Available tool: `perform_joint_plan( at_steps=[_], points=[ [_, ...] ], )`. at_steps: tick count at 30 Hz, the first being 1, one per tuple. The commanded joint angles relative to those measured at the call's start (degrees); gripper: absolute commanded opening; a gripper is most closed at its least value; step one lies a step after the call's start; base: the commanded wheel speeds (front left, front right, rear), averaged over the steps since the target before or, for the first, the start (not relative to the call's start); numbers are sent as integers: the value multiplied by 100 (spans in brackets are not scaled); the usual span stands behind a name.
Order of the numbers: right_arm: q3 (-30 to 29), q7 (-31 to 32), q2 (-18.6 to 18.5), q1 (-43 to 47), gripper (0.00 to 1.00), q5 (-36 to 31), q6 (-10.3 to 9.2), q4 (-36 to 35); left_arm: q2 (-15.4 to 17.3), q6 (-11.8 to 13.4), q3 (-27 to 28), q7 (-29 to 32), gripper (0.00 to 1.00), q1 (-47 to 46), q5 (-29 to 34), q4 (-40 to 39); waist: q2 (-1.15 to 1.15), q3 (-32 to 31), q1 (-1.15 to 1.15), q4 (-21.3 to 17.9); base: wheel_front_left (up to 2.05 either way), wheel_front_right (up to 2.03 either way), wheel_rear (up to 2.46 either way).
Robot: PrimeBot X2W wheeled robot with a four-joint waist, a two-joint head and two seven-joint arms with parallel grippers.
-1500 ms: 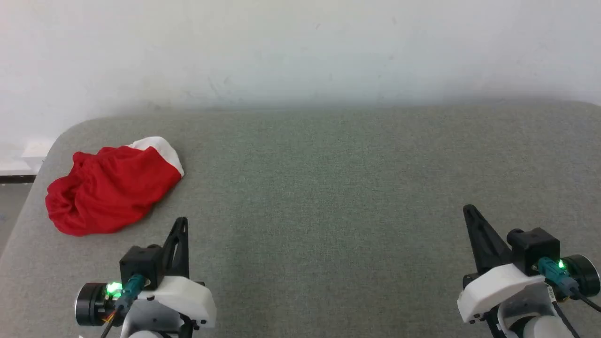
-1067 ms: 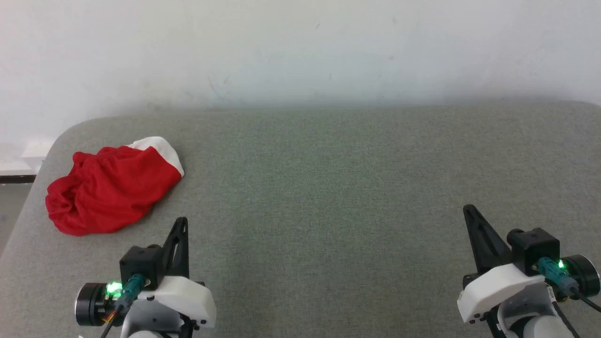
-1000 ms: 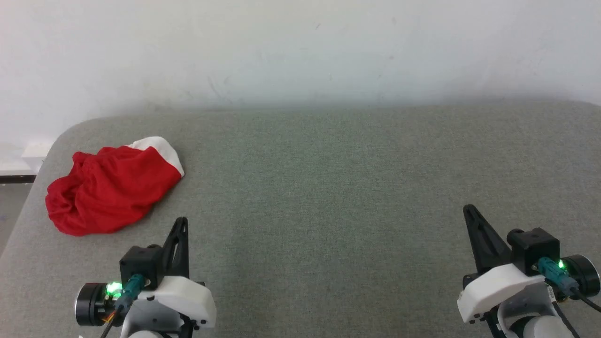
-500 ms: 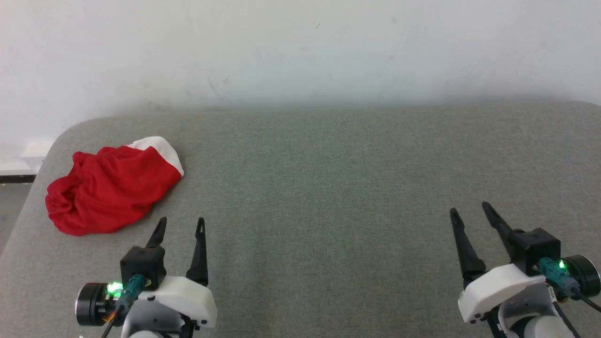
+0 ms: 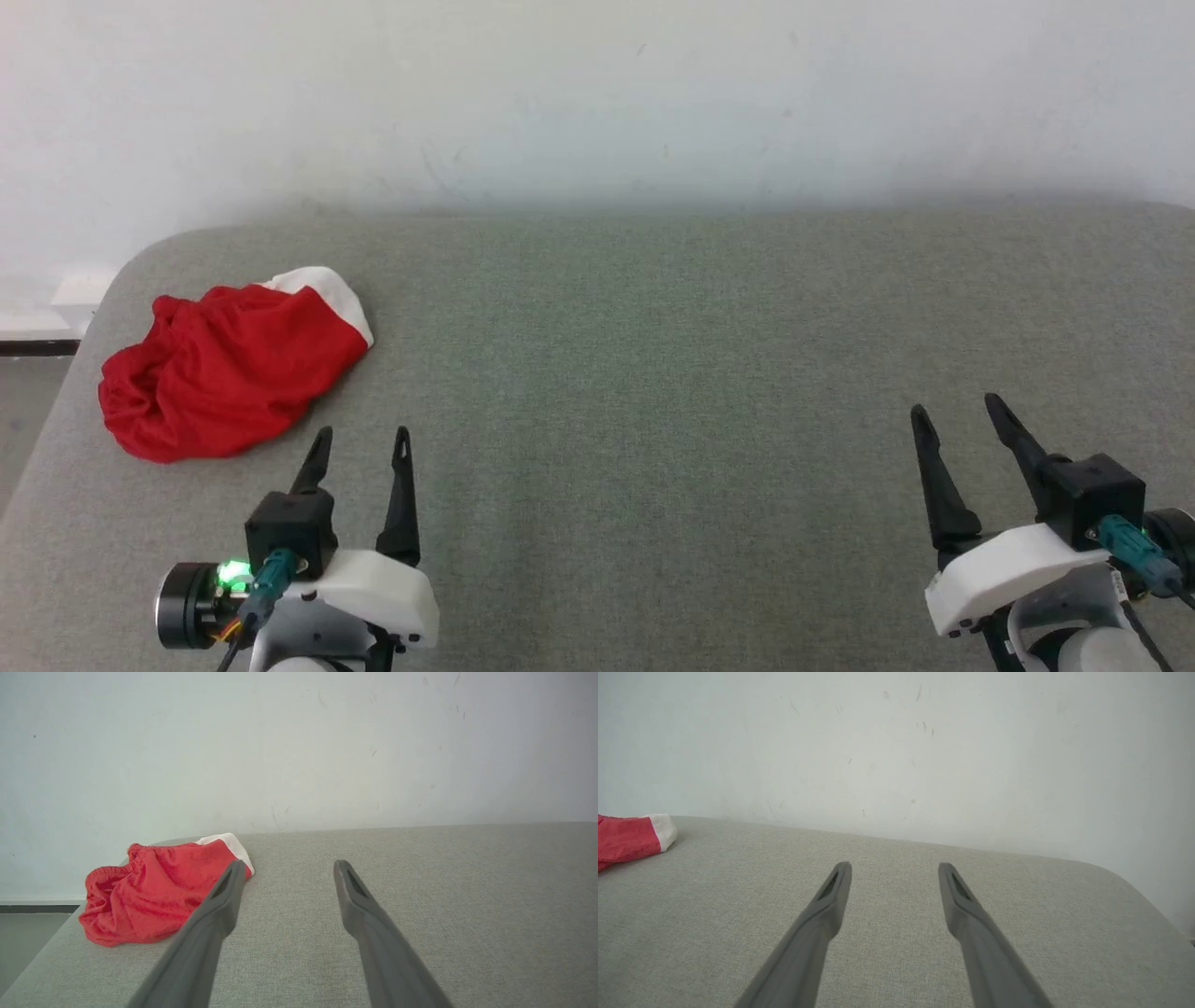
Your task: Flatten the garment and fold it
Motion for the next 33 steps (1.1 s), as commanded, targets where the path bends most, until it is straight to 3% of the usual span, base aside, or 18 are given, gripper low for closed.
perform_joint_plan(
  at_steps=[1, 33],
  points=[
    [-34, -55, 5, 43, 100, 64, -2, -48, 34, 67, -35, -64, 100, -34, 25, -26, 0, 7, 0, 27, 0, 0, 0],
    [-35, -426, 11, 120, 100, 88, -5, -262, 72, 650, -169, -435, 100, -115, -59, -103, 0, 176, 0, 1094, 0, 0, 0]
  ],
)
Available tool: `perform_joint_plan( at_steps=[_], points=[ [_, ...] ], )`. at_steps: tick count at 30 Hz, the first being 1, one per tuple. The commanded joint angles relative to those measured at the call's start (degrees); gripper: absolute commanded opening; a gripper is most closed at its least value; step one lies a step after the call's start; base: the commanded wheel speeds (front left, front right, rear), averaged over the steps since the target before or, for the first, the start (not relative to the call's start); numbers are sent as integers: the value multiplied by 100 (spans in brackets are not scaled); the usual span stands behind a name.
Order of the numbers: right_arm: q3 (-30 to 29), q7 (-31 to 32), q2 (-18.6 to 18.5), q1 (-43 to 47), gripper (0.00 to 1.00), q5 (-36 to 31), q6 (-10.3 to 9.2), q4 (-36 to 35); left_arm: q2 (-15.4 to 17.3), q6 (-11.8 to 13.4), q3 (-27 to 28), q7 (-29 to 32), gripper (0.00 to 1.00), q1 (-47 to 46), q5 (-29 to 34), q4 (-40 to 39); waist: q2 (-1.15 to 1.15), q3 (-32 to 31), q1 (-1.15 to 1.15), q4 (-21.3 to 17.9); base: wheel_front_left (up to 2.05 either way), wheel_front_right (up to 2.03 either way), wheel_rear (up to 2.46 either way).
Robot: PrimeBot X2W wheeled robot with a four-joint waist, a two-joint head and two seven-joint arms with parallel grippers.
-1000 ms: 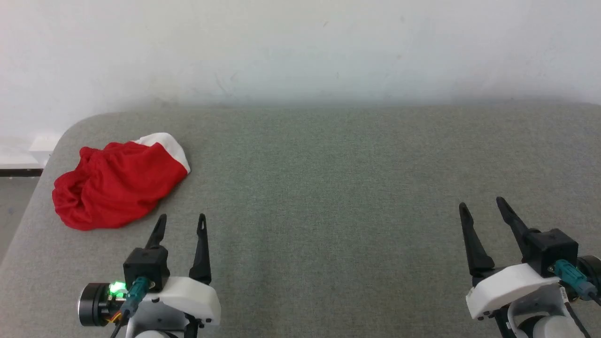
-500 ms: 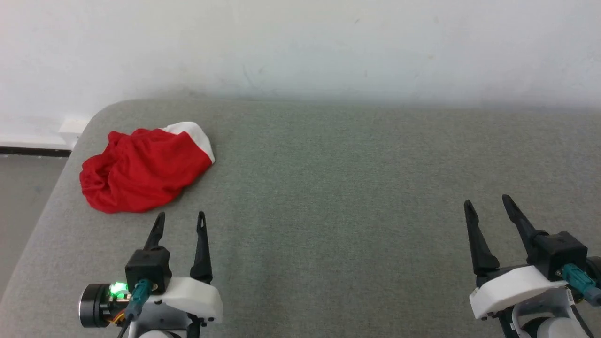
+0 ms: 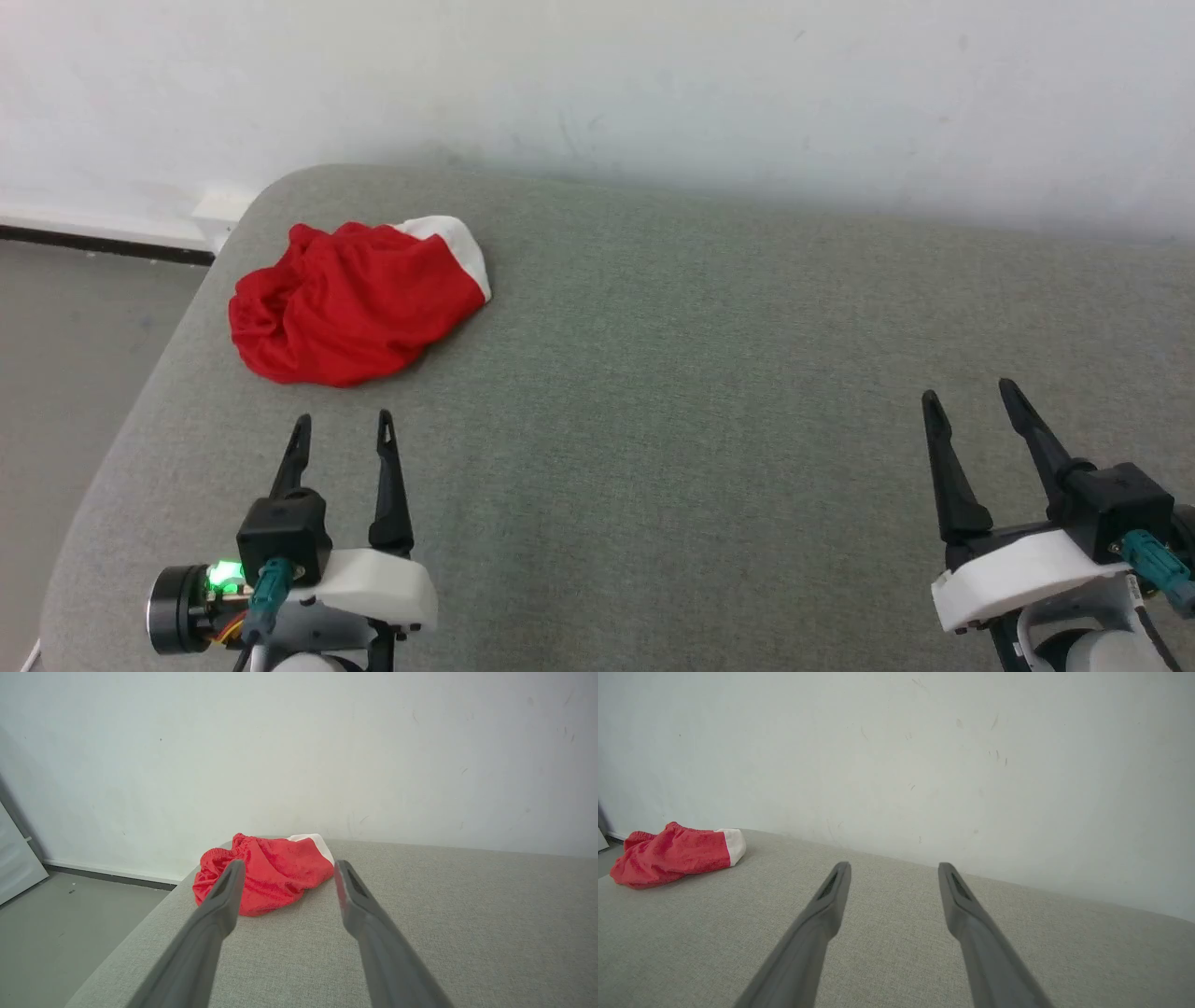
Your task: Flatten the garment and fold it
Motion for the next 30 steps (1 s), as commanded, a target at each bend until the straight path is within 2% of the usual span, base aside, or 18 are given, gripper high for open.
perform_joint_plan(
  at_steps=[1, 30],
  points=[
    [-9, -48, 11, 53, 100, 17, -5, -44, 18, 56, 10, -52, 100, -92, -37, -34, 0, 25, 0, 80, 0, 0, 0],
    [9, -395, 17, 156, 100, -32, -8, -175, -17, 454, 21, -399, 100, -137, -20, -69, 0, 136, 0, 927, 0, 0, 0]
  ],
)
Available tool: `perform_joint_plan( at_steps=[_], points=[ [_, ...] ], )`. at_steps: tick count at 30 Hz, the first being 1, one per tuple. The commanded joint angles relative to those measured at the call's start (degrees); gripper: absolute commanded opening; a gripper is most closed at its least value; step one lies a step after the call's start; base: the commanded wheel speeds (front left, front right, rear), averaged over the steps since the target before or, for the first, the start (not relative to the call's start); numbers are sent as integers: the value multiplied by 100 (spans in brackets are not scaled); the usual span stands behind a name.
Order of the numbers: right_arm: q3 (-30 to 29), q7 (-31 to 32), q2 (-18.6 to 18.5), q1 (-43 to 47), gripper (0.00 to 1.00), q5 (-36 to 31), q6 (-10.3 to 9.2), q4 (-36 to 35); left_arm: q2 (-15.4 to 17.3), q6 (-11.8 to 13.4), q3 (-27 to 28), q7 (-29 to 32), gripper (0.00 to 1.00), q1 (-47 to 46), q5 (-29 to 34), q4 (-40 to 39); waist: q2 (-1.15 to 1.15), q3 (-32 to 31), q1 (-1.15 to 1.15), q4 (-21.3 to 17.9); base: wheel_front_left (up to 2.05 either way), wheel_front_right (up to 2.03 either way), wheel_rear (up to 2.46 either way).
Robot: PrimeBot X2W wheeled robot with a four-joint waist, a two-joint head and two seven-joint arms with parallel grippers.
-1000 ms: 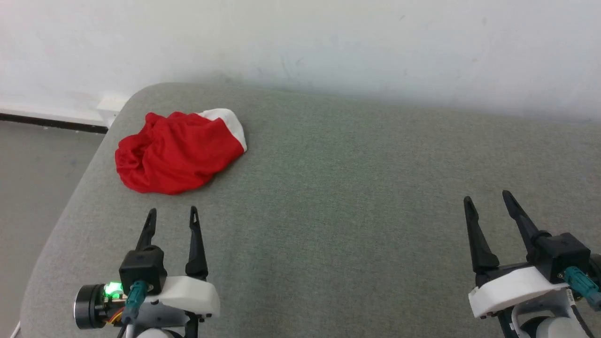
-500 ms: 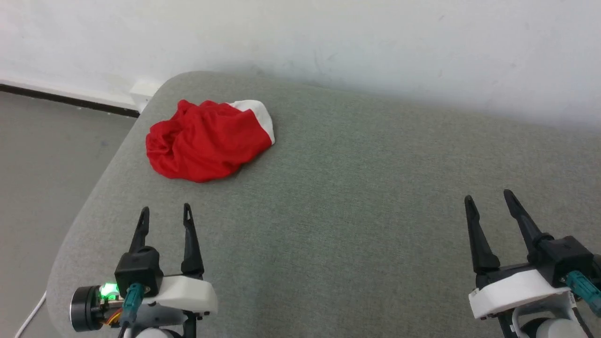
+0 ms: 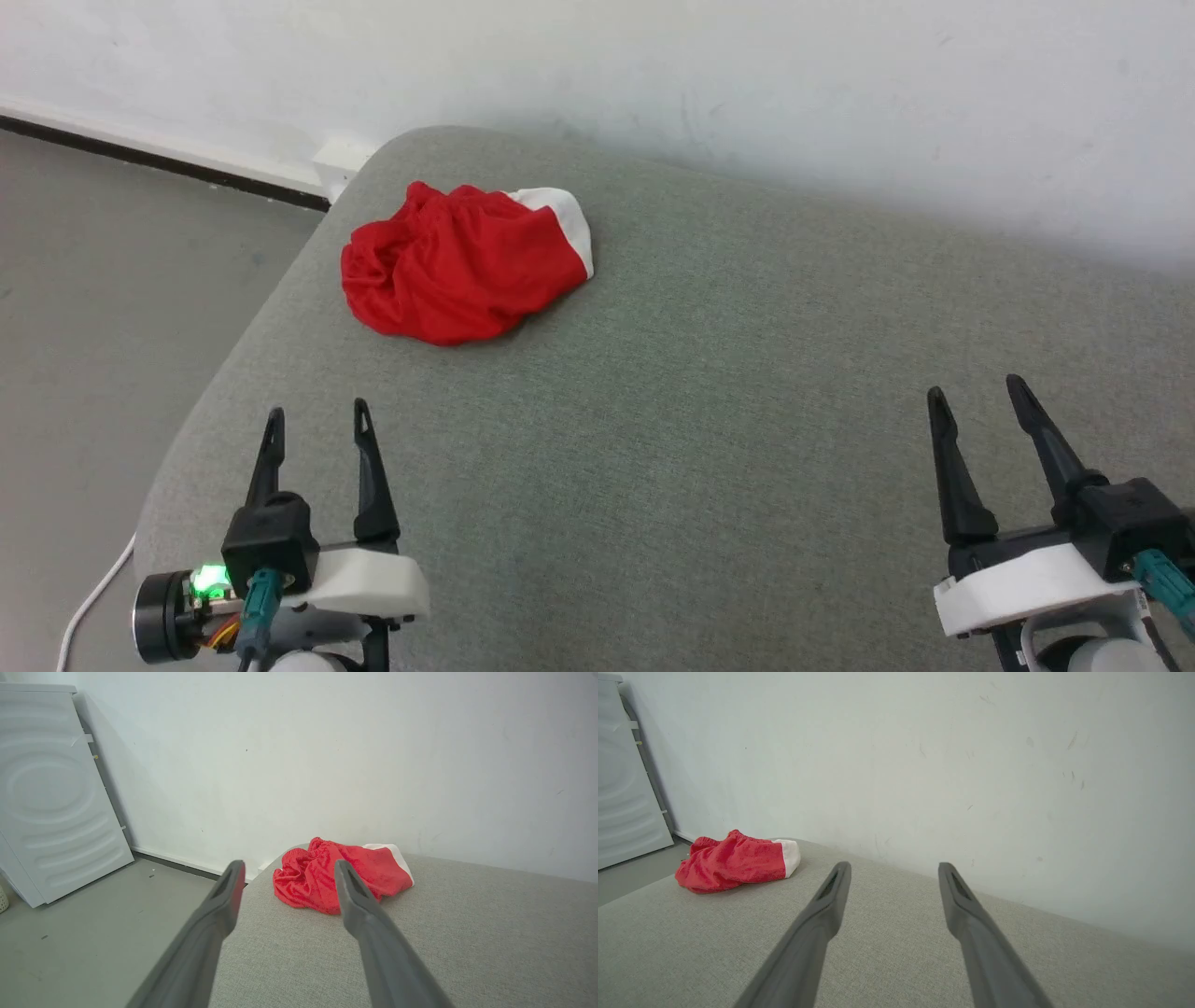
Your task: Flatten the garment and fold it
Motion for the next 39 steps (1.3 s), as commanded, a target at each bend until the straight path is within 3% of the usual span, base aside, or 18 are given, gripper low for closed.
perform_joint_plan(
  at_steps=[1, 9, 17, 24, 32, 35, 39],
  points=[
    [-7, -57, 15, 68, 100, -16, -8, -51, -13, 61, 2, -54, 100, -127, -22, -33, 0, 16, 0, 49, 0, 0, 0],
    [-9, -153, 16, 36, 100, -38, -8, -141, 45, 22, 130, -150, 100, -509, -94, 124, 0, 164, 0, 192, 0, 0, 0],
    [43, -249, 18, -98, 100, -198, -9, -218, 334, -432, 298, -245, 100, -1932, -207, 1002, 0, 551, 0, 147, 0, 0, 0],
    [-49, -333, 19, -489, 100, -462, -10, -391, 809, -975, 141, -268, 100, -3585, -120, 2629, 0, 1266, 0, -110, 0, 0, 0],
    [-105, -428, -1, -878, 100, -558, -11, -563, 1300, -1896, -158, 976, 100, -5489, -368, 4631, 0, 2073, 0, -439, 0, 0, 0],
    [-103, -452, -6, -966, 100, -562, -11, -592, 1397, -1979, -240, 1408, 100, -5848, -570, 4960, 0, 2259, 0, -528, 0, 0, 0],
    [-47, -500, -32, -1113, 100, -576, -11, -647, 1585, -2024, -996, 2344, 100, -6351, -1094, 5374, 0, 2561, 0, -703, 0, 0, 0]
  ],
)
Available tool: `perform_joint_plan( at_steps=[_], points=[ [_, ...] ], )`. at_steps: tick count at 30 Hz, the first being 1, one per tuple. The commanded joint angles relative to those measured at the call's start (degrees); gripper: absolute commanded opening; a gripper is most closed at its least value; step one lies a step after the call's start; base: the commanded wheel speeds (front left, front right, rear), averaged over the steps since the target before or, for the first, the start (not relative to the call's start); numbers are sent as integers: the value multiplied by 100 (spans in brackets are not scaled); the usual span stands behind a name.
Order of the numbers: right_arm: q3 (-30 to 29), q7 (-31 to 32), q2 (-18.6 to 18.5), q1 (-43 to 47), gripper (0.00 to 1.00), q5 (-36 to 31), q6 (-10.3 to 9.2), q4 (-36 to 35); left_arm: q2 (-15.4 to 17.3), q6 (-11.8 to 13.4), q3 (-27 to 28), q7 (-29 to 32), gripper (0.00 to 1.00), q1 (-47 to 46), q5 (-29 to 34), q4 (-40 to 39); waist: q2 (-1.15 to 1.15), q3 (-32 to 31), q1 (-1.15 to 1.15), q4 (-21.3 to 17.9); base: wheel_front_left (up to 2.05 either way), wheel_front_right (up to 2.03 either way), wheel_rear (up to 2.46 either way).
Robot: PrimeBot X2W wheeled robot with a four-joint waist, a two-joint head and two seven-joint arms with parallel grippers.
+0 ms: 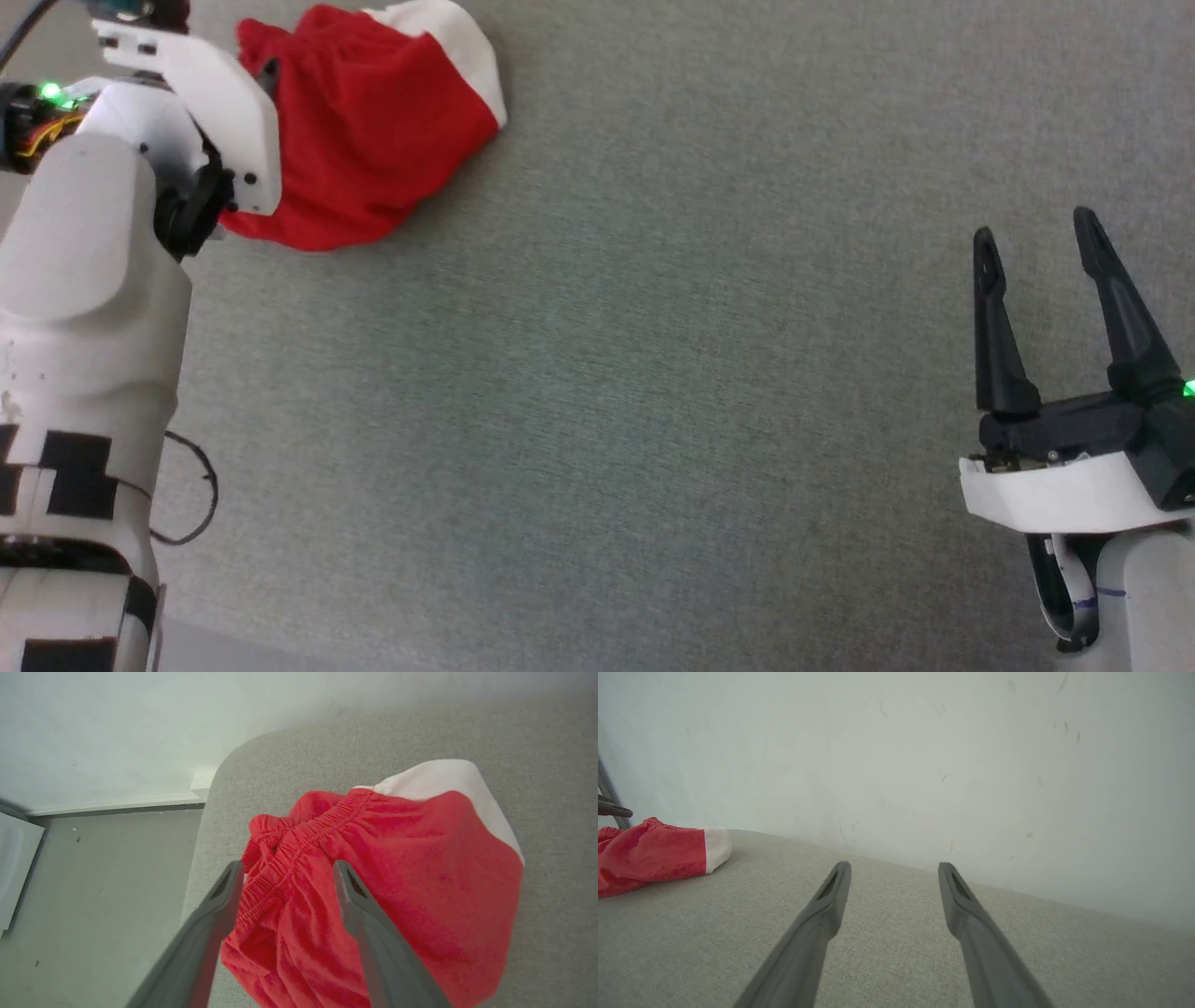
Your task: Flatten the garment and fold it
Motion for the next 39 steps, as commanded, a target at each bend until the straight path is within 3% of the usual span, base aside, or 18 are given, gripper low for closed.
perform_joint_plan(
  at_steps=[1, 2, 8, 16, 17, 18, 29, 34, 39],
  points=[
    [-5, -49, -20, -103, 100, -79, -11, -53, 44, -44, -107, 114, 100, -156, -137, 101, 0, 449, -2, -356, 0, 0, 0],
    [0, -73, -33, -168, 100, -85, -12, -89, 179, -57, -568, 718, 100, -280, -636, 120, 0, 576, -2, -426, 0, 0, 0],
    [29, -126, -78, -328, 100, -96, -12, -151, 770, -87, -1676, 2364, 100, -369, -1992, -156, 0, 836, -2, -567, 0, 0, 0],
    [85, -126, -73, -362, 100, -103, -12, -97, 1088, -87, -2340, 2709, 98, -148, -2634, -405, 0, 752, -2, -624, 0, 0, 0],
    [97, -126, -71, -352, 100, -101, -12, -79, 1130, -87, -2403, 2673, 14, -163, -2671, -425, 0, 699, -2, -622, 0, 0, 0],
    [102, -126, -68, -341, 100, -97, -12, -62, 1187, -87, -2463, 2615, 0, -195, -2679, -442, 0, 638, -2, -618, 0, 0, 0],
    [69, -126, 11, 15, 100, -23, -12, 111, 1465, -87, -3098, 1431, 0, -840, -2655, -1187, 0, -362, -2, -556, 0, 0, 0],
    [43, -126, 35, 174, 100, 31, -12, 149, 1375, -88, -3627, 1025, 0, -1233, -2563, -1730, 0, -772, -2, -693, 0, 0, 0],
    [26, -126, 39, 299, 100, 265, -12, 186, 1077, -88, -4156, 775, 0, -1551, -2710, -2271, 0, -1025, -2, -1022, 0, 0, 0]
  ],
)
